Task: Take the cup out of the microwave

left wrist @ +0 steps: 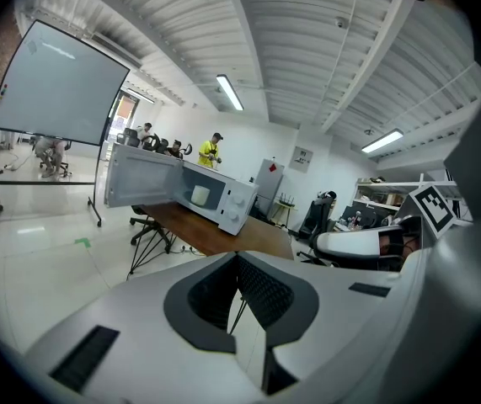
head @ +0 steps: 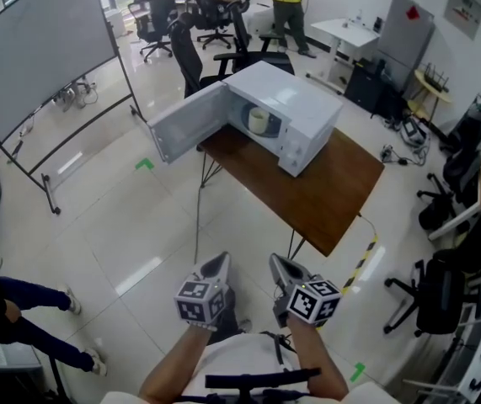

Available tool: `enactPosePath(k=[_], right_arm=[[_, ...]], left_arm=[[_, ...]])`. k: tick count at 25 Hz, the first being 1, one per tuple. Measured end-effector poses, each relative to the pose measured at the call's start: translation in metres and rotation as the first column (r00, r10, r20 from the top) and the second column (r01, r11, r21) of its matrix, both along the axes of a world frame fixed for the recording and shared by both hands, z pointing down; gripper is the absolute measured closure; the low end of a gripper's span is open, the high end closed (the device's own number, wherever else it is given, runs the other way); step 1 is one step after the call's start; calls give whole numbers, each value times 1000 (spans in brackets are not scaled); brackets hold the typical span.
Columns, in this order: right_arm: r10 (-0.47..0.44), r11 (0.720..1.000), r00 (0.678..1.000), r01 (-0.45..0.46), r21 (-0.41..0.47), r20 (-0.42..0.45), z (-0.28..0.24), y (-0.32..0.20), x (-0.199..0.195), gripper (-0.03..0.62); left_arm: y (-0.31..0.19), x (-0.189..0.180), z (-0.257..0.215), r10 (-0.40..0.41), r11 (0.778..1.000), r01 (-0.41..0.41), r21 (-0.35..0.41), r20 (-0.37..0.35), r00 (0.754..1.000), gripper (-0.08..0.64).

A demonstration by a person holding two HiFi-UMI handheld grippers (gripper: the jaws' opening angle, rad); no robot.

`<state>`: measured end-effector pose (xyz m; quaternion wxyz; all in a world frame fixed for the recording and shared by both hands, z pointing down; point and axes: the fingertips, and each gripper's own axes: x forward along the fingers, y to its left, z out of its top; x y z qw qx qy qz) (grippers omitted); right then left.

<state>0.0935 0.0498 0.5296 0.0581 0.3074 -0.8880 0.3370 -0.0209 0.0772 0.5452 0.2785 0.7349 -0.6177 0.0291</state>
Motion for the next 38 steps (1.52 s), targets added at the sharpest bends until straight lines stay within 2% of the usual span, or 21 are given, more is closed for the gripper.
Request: enactPosePath(k=[19,30,38], right_arm=[[60,998,998,-60,-3,-22,5,-137,-45,580],[118,993,992,-118,9,-33,-3,-225,-72,580],[168,986,985,-168,16,-30,-2,-267,-95,580]], left_arm=[[-147,-53,7,44,999,-44,1,-18,999,560],[-247,-77,3,122,992,-122,13,-28,992,560],[-300,-99,8,176,984,-176,15,-20,984,560]])
